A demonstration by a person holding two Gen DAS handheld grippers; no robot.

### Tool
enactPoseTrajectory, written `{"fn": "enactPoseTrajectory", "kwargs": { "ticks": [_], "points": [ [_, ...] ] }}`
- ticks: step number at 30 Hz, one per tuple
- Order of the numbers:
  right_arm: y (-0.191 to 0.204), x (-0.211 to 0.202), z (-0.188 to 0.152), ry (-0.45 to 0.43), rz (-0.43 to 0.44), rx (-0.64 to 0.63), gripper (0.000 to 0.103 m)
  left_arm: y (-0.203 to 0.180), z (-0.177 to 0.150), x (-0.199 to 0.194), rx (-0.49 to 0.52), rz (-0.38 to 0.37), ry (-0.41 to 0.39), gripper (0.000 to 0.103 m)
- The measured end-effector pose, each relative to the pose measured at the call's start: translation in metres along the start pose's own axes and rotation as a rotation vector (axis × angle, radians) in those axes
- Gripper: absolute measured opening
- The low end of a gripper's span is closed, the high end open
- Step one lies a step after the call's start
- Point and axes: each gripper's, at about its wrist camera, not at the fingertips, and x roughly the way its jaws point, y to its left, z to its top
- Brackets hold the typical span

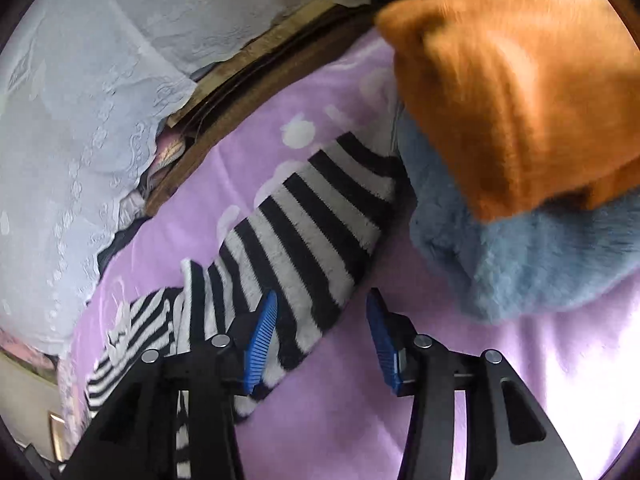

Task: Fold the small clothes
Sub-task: 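Grasp the striped sleeve cuff with the right tool and lift it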

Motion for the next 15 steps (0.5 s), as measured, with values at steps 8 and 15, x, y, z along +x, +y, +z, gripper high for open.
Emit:
{"fn": "enactPoseTrajectory", "kwargs": {
  "ticks": [8, 15],
  "points": [
    [-0.013, 0.023, 0.024, -0.127, -0.055, 0.172, 0.048, -0.083, 0.064, 0.052, -0.091, -0.112, 0.108, 0.098],
    [-0.001, 0.037, 0.027, -0.218, -0.145, 0.141, 0.009, -0.124, 0.059, 0.091, -0.049, -0.055, 0.099, 0.099]
  ]
}}
